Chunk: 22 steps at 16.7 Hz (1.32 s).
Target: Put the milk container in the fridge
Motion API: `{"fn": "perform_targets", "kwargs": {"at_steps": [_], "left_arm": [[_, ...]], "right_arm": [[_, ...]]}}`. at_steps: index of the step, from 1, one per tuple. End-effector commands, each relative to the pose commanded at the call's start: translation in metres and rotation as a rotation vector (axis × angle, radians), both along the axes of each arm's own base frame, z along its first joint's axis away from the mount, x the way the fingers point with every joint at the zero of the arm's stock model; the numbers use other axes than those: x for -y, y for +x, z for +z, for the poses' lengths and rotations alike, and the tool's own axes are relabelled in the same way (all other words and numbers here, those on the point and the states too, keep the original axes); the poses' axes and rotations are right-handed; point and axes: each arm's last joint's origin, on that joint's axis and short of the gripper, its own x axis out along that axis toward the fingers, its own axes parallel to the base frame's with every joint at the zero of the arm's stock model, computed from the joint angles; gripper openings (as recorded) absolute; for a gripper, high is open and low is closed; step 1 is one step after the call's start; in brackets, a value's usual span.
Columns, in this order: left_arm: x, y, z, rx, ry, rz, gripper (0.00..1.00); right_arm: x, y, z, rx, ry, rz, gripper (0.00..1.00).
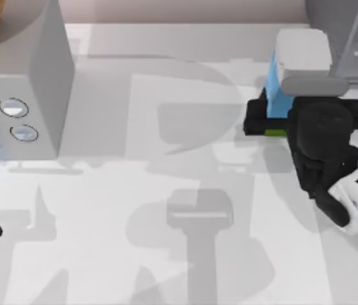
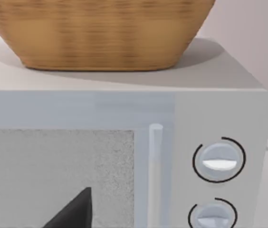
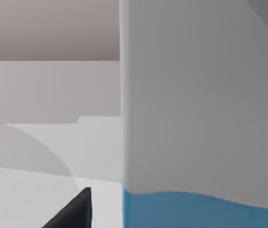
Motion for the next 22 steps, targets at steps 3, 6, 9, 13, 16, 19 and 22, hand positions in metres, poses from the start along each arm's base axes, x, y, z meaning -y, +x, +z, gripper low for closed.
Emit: {"fn": "perform_targets", "kwargs": {"at_steps": [3, 6, 9, 13, 16, 19, 22], "left_arm": [[0.0, 0.0, 0.0, 0.0, 0.0, 0.0, 1.0], [0.0, 0.0, 0.0, 0.0, 0.0, 0.0, 1.0], [0.0, 0.0, 0.0, 0.0, 0.0, 0.0, 1.0], [0.0, 0.0, 0.0, 0.0, 0.0, 0.0, 1.0], [0.0, 0.0, 0.0, 0.0, 0.0, 0.0, 1.0], [0.0, 0.0, 0.0, 0.0, 0.0, 0.0, 1.0], [0.0, 0.0, 0.0, 0.0, 0.0, 0.0, 1.0]], "right_arm": [[-0.002, 0.014, -0.002, 0.003, 0.002, 0.003, 1.0], [-0.002, 0.034, -0.006, 0.003, 0.002, 0.003, 1.0], [-0.001, 0.048, -0.009, 0.003, 0.002, 0.003, 1.0], [-0.001, 0.048, -0.01, 0.003, 0.002, 0.003, 1.0], [-0.001, 0.048, -0.01, 0.003, 0.002, 0.003, 0.77], [-0.001, 0.048, -0.01, 0.003, 0.002, 0.003, 0.55], [-0.001, 0.048, -0.01, 0.003, 0.002, 0.003, 0.32]]}}
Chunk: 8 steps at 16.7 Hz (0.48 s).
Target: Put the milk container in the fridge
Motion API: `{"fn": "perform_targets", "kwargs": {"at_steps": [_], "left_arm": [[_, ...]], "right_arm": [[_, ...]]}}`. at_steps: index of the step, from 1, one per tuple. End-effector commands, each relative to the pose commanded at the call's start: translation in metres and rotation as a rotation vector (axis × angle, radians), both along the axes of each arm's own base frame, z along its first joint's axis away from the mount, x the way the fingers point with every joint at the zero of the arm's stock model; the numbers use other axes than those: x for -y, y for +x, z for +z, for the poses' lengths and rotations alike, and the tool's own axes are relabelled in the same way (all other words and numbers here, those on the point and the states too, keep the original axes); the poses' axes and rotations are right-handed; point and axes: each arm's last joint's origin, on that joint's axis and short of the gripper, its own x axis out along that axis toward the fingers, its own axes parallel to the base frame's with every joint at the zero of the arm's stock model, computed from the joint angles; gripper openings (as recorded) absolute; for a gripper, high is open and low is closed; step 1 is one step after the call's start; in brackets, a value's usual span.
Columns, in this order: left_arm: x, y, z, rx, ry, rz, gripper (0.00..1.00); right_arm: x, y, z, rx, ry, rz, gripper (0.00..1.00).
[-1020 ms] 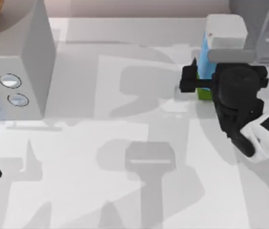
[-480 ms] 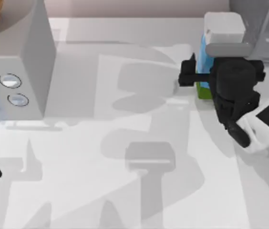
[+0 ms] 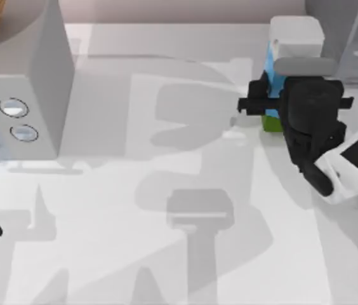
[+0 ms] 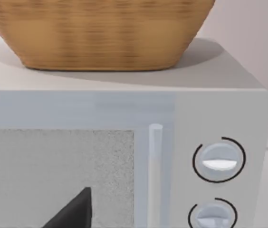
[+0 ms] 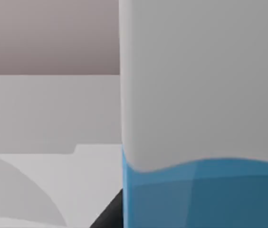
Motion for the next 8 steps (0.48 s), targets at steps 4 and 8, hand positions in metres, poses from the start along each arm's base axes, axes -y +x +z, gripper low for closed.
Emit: {"fn": "perform_targets", "kwargs": {"at_steps": [4, 8], "left_arm": [[0.0, 0.0, 0.0, 0.0, 0.0, 0.0, 1.0], [0.0, 0.0, 0.0, 0.0, 0.0, 0.0, 1.0]], "right_arm": [[0.0, 0.0, 0.0, 0.0, 0.0, 0.0, 0.02], [0.0, 0.0, 0.0, 0.0, 0.0, 0.0, 0.0]]}}
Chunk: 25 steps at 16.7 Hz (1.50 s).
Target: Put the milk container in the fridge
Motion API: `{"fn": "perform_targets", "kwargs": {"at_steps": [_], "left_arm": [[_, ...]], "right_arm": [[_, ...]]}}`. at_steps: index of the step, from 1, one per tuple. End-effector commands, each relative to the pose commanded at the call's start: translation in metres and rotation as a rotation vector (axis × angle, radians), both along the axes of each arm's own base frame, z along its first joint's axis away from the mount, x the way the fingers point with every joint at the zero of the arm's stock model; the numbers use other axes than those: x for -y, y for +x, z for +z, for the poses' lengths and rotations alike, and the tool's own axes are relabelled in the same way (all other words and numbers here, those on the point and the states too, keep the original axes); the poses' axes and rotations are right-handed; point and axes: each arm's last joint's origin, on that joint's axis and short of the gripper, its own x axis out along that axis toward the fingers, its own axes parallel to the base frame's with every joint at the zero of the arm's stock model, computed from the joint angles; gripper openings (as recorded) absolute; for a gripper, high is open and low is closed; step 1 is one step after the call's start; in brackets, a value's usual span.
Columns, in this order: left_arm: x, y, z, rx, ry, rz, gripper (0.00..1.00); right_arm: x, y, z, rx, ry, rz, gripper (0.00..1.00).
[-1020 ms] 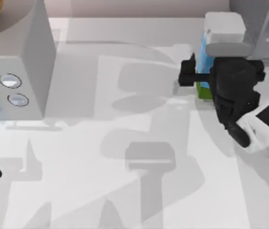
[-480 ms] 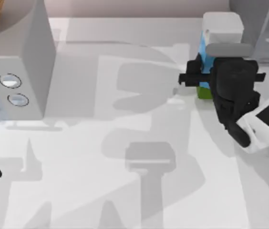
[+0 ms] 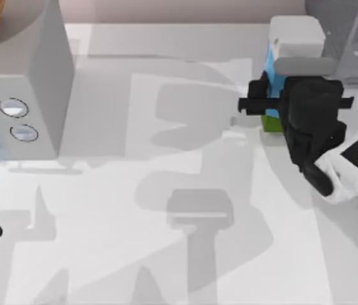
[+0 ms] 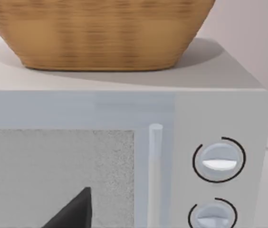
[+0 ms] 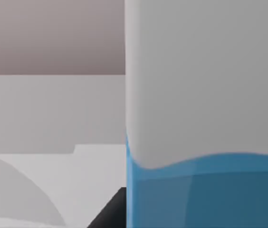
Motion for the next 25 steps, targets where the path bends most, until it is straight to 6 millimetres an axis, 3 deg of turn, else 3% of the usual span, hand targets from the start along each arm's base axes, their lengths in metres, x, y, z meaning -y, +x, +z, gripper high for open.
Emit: {"fn": "perform_targets", "kwargs": {"at_steps": [6, 8, 11, 18, 20, 25], "left_arm": [[0.0, 0.0, 0.0, 0.0, 0.0, 0.0, 1.0], [0.0, 0.0, 0.0, 0.0, 0.0, 0.0, 1.0], [0.0, 0.0, 0.0, 0.0, 0.0, 0.0, 1.0], [0.0, 0.0, 0.0, 0.0, 0.0, 0.0, 1.0], [0.0, 0.0, 0.0, 0.0, 0.0, 0.0, 1.0], [0.0, 0.0, 0.0, 0.0, 0.0, 0.0, 1.0]], "right_arm": [[-0.001, 0.0, 0.001, 0.001, 0.002, 0.003, 0.0], [-0.002, 0.002, 0.01, 0.0, 0.002, 0.004, 0.0], [-0.004, 0.006, 0.04, -0.01, -0.002, 0.002, 0.0], [-0.001, 0.001, 0.142, -0.007, -0.001, 0.002, 0.0], [-0.001, 0.0, 0.15, 0.0, 0.002, 0.002, 0.0], [0.001, -0.002, 0.151, 0.0, 0.003, 0.004, 0.0]]}}
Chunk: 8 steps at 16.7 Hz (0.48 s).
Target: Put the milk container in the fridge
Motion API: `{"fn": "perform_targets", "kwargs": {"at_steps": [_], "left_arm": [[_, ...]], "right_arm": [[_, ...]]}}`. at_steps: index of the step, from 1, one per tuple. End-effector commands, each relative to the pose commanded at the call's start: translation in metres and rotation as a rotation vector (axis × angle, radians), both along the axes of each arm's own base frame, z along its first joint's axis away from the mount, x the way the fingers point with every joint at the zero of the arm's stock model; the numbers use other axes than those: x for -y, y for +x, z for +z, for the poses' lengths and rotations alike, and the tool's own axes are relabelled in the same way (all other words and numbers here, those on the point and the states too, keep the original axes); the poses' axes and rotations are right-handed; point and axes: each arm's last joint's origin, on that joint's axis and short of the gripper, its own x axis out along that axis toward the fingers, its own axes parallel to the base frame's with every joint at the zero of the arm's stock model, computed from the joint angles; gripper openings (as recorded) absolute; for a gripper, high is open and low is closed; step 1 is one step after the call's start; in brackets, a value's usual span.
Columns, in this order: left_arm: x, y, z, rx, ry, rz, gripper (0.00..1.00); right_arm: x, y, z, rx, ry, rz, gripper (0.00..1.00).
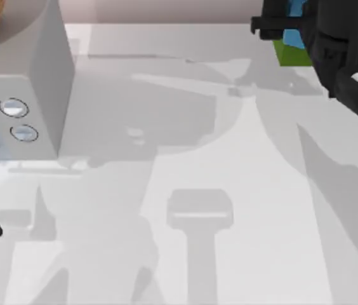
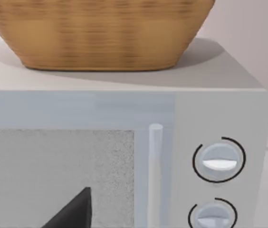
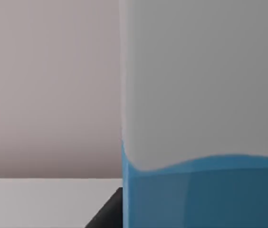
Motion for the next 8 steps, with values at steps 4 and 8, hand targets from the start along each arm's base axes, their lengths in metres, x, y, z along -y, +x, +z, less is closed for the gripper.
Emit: {"fn": "perform_targets", "kwargs": {"at_steps": [4, 8], "left_arm": [[0.0, 0.0, 0.0, 0.0, 0.0, 0.0, 1.0], [0.0, 0.0, 0.0, 0.0, 0.0, 0.0, 1.0]], "right_arm": [[0.023, -0.025, 0.021, 0.014, 0.004, 0.007, 0.0], [0.067, -0.082, 0.052, 0.057, 0.013, 0.009, 0.0]]}}
